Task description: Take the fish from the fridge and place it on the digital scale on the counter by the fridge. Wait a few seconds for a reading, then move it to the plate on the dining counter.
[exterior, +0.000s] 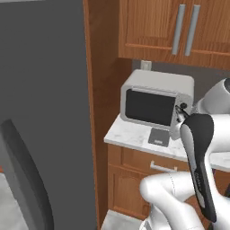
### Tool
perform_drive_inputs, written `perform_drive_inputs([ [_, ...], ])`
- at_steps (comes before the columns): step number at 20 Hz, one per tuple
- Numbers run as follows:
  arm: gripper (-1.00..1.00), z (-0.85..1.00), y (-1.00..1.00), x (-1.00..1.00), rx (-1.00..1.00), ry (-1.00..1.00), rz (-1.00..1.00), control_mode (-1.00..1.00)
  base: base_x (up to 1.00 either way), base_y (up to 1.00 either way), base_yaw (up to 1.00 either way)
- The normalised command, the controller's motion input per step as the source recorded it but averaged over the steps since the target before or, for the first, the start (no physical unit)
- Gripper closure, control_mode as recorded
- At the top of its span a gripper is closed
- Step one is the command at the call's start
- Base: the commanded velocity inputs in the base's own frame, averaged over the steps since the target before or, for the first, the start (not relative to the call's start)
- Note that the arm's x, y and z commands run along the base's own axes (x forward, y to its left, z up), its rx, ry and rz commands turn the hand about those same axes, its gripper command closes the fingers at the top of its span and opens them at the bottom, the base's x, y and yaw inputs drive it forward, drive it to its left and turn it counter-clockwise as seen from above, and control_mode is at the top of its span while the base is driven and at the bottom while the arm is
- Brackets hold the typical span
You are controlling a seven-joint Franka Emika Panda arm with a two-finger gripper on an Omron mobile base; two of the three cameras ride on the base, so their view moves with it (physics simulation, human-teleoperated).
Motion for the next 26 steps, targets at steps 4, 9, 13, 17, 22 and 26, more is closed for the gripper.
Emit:
perform_drive_inputs([
  [4,1.00,0.00,0.00,0.00,0.00,0.00,0.00,1.00,-0.96,0.25,0.52],
  [9,1.00,0.00,0.00,0.00,0.00,0.00,0.00,1.00,-0.43,0.05,0.89],
  [13,1.00,0.00,0.00,0.00,0.00,0.00,0.00,1.00,-0.30,0.03,0.96],
  [17,1.00,0.00,0.00,0.00,0.00,0.00,0.00,1.00,-0.31,0.02,0.94],
  [22,1.00,0.00,0.00,0.00,0.00,0.00,0.00,1.00,-0.21,0.24,0.89],
  [26,1.00,0.00,0.00,0.00,0.00,0.00,0.00,1.00,0.02,0.36,0.75],
])
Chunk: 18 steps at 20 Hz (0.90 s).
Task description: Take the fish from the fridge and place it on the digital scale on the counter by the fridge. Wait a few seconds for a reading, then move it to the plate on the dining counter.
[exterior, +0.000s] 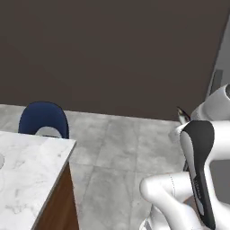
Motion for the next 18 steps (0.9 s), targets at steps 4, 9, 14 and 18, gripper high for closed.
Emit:
perform_drive_inputs([
  [4,1.00,0.00,0.00,0.00,0.00,0.00,0.00,1.00,0.64,0.18,0.39],
  [9,1.00,0.00,0.00,0.00,0.00,0.00,0.00,1.00,1.00,0.06,0.09],
  [14,1.00,0.00,0.00,0.00,0.00,0.00,0.00,1.00,0.80,0.34,0.15],
  [18,1.00,0.00,0.00,0.00,0.00,0.00,0.00,1.00,0.09,0.54,0.61],
])
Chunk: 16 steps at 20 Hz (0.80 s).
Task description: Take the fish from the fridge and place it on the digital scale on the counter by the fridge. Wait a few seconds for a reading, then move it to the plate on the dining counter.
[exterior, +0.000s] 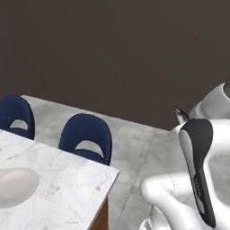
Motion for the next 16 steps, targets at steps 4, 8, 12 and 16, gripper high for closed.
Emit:
perform_drive_inputs([
  [4,1.00,0.00,0.00,0.00,0.00,0.00,0.00,1.00,0.05,0.26,0.80],
  [8,1.00,0.00,0.00,0.00,0.00,0.00,0.00,1.00,0.12,0.00,0.83],
  [12,1.00,0.00,0.00,0.00,0.00,0.00,0.00,1.00,-0.02,0.00,0.92],
  [16,1.00,0.00,0.00,0.00,0.00,0.00,0.00,1.00,-0.17,0.00,0.88],
])
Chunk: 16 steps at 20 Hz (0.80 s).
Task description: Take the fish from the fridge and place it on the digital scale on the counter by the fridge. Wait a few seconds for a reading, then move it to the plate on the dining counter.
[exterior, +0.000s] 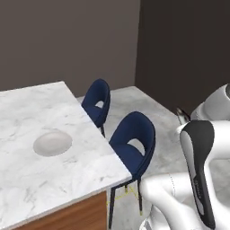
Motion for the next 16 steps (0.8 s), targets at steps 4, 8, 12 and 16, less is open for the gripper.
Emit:
perform_drive_inputs([
  [4,1.00,0.00,0.00,0.00,0.00,0.00,0.00,1.00,-0.03,0.00,0.76],
  [8,1.00,0.00,0.00,0.00,0.00,0.00,0.00,1.00,0.01,0.02,0.57],
  [12,1.00,0.00,0.05,-0.01,0.00,0.00,0.14,-1.00,0.00,0.05,0.17],
  [16,1.00,0.02,0.08,-0.09,0.00,-0.04,0.19,-1.00,0.00,0.00,0.00],
])
